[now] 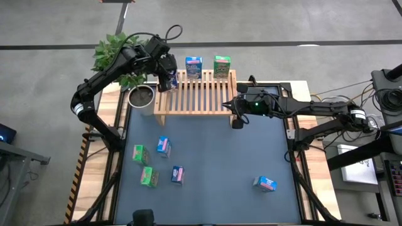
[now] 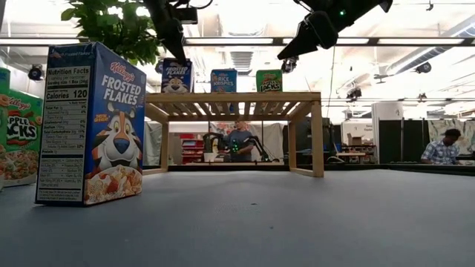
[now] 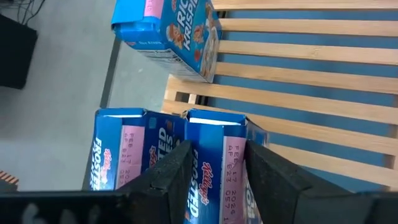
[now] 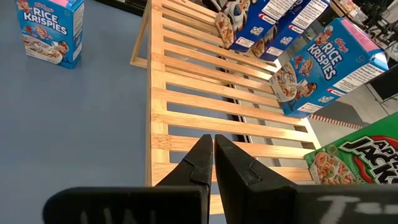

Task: Stack cereal on shelf
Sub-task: Put the right blue cereal box on the shelf aligned with the blue cereal box

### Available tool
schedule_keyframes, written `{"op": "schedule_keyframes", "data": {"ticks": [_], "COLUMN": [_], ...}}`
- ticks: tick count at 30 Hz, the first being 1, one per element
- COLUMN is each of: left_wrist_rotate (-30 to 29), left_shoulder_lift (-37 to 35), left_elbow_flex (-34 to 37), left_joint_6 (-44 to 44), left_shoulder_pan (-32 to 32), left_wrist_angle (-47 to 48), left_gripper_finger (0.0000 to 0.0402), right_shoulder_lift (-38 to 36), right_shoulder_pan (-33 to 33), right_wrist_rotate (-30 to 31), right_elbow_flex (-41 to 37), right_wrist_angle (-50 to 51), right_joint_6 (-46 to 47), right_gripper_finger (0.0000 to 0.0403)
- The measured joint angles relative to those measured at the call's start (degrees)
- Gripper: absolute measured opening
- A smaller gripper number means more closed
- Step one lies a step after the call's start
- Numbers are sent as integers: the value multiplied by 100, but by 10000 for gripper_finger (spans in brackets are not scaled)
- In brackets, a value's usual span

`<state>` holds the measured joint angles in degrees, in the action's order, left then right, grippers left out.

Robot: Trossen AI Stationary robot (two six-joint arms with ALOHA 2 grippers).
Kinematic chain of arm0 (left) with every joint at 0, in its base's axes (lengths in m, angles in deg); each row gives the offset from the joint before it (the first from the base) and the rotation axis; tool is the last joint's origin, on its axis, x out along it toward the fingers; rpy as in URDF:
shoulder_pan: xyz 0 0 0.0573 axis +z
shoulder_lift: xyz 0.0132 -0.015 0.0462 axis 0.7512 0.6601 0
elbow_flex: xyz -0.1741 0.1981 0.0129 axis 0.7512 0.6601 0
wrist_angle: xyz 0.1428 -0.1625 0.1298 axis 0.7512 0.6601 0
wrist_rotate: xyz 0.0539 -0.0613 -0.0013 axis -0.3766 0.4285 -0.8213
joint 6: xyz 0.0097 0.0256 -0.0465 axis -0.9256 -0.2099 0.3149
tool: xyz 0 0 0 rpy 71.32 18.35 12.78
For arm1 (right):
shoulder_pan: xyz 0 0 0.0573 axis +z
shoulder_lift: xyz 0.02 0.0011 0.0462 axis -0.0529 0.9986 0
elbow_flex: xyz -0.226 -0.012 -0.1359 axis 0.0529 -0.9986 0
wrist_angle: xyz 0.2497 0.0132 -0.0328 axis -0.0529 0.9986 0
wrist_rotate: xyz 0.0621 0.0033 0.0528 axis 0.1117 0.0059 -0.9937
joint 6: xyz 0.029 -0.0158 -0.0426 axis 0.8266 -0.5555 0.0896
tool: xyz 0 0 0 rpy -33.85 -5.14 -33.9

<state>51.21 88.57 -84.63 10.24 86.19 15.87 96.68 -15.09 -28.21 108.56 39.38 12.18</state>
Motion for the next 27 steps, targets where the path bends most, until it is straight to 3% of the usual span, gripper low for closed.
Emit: {"op": "schedule_keyframes", "data": {"ticks": [14, 27], "left_wrist_rotate": [-25, -23], "left_shoulder_lift": [4, -22], "left_elbow_flex": [-41, -454], "left_joint_6": [-65, 1], "left_shoulder_pan": [-22, -619], "left_wrist_angle": [54, 70], "left_gripper_finger": [199, 190], "right_shoulder_lift": [0, 0], "right_shoulder_pan": [0, 2], "right_wrist_rotate": [-2, 0], "right_elbow_flex": [0, 0], "right_wrist_angle": [0, 4], "right_joint_6": [2, 9], "right_gripper_finger": [9, 9]}}
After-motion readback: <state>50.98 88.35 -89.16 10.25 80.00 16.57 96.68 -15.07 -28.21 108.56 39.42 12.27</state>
